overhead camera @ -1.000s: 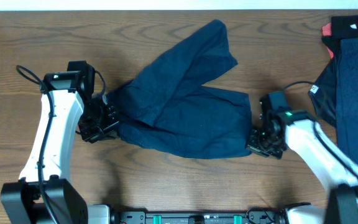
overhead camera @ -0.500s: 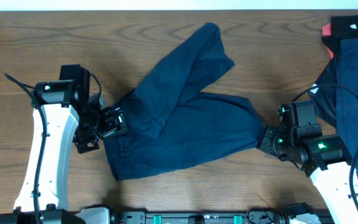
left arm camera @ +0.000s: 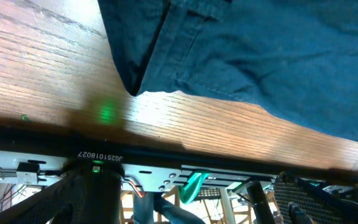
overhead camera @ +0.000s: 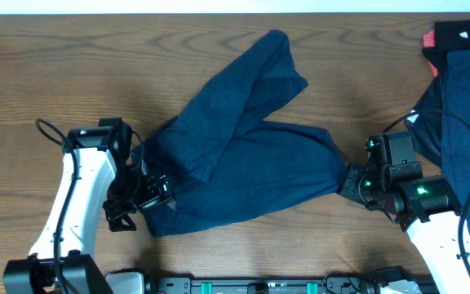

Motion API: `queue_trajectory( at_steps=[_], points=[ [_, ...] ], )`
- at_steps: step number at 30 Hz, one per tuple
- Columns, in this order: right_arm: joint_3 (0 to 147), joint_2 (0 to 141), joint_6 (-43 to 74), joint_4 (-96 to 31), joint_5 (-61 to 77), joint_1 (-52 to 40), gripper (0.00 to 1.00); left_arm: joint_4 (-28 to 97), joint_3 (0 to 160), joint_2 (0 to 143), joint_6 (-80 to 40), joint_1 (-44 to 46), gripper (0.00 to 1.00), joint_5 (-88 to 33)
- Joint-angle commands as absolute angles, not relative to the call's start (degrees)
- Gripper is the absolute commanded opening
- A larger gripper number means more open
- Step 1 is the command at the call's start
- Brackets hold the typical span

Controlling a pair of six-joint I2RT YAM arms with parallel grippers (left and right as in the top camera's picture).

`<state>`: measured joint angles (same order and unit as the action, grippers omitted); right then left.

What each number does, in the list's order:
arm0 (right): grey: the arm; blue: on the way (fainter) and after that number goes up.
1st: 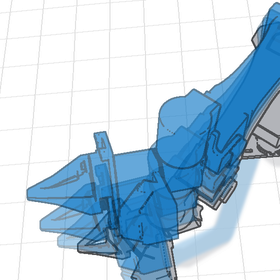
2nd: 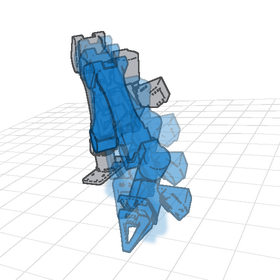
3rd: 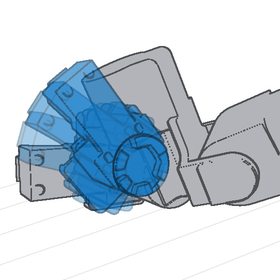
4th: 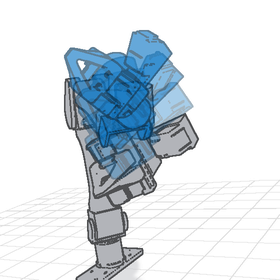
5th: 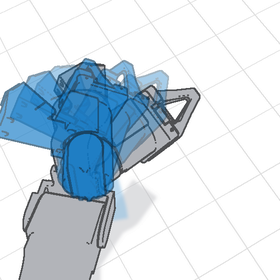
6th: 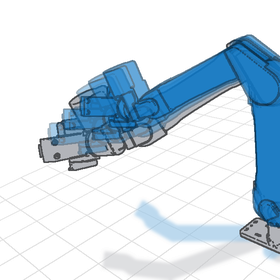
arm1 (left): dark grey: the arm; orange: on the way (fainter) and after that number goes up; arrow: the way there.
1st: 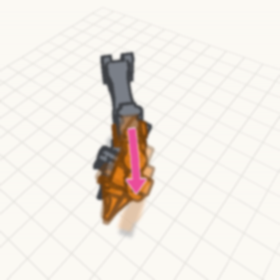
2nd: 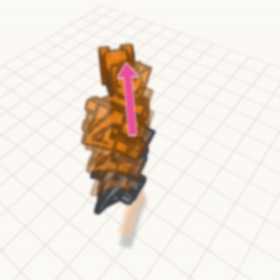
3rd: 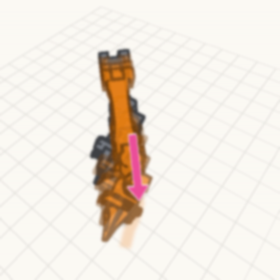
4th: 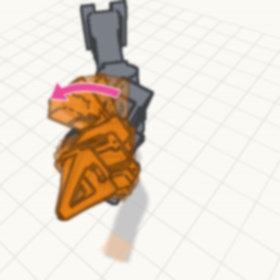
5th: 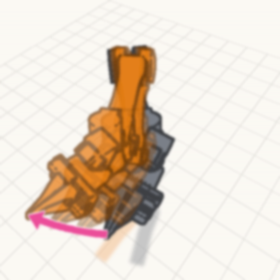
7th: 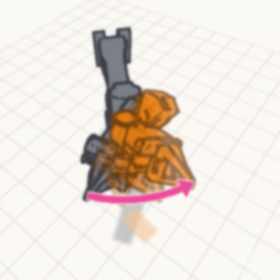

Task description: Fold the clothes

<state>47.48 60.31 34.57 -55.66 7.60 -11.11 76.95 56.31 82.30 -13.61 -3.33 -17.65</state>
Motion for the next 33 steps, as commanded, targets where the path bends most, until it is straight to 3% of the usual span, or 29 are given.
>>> queue_trajectory(
  at_steps=[1,7,14,20,33],
  points=[
    [48.4,60.4,35.1,-55.0,5.9,-10.7,0.02,75.7,55.9,83.1,-14.3,-3.4,0.98,-17.3],
    [48.7,60.5,35.1,-50.6,4.9,-8.2,0.02,72.2,55.6,87.4,-16.6,-3.4,0.98,-17.3],
    [56.2,65.3,28.4,-51.6,7.4,4.5,0.02,68.1,55.6,93.5,-18.3,-3.4,0.98,-17.4],
    [58.6,69.3,25.6,-52.2,7.9,7.9,0.01,67.8,55.3,95.5,-18.3,-2.8,0.98,-17.7],
    [58.5,75.3,25.6,-52.7,8.5,7.9,0.02,65.5,55.0,95.3,-23.7,15.4,0.98,-23.3]
  ],
)
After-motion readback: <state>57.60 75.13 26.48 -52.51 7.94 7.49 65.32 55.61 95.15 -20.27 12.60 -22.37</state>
